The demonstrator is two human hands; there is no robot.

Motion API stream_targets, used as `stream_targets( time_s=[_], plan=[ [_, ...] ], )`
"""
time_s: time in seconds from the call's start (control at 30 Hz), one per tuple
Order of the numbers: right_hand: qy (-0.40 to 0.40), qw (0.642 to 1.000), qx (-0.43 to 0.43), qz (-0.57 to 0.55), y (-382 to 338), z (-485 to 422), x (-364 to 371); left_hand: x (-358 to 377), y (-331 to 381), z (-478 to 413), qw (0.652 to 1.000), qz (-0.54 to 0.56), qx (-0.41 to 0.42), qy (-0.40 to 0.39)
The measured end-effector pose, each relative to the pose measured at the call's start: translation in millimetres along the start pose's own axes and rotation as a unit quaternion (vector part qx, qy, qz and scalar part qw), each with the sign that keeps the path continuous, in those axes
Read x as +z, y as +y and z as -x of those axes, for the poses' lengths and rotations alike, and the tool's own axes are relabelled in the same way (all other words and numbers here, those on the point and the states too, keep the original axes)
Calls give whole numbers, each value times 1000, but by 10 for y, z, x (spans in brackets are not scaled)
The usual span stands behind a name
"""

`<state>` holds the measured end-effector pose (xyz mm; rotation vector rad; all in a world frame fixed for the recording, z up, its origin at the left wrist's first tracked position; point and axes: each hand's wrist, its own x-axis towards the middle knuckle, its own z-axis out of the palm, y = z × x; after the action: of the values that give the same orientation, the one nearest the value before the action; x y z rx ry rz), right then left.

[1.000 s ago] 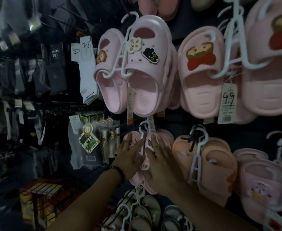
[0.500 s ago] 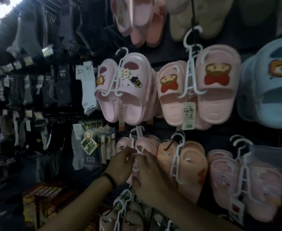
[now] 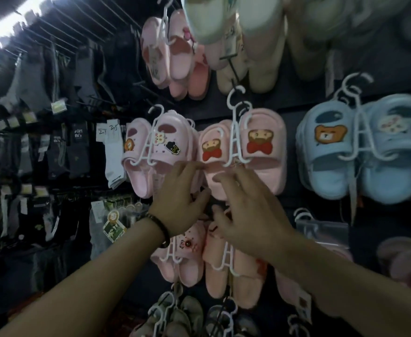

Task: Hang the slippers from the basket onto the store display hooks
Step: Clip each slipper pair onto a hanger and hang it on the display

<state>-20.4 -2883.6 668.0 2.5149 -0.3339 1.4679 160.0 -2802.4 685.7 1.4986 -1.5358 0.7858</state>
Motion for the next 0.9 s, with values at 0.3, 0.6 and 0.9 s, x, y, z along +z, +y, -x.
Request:
stream_targets(
  time_s=[0.3,0.6,0.9],
  plan=[
    [-1,968,14,251,467,-619,-328,299,128,-591,995,-82,-20,-52],
    [-9,977,75,197,826,-820,-49,662,51,-945,980,-185,10,-76],
    [-27,981,79,177,759,-915,-21,652,-128,-1020,978,-182,-11,-99]
  ],
)
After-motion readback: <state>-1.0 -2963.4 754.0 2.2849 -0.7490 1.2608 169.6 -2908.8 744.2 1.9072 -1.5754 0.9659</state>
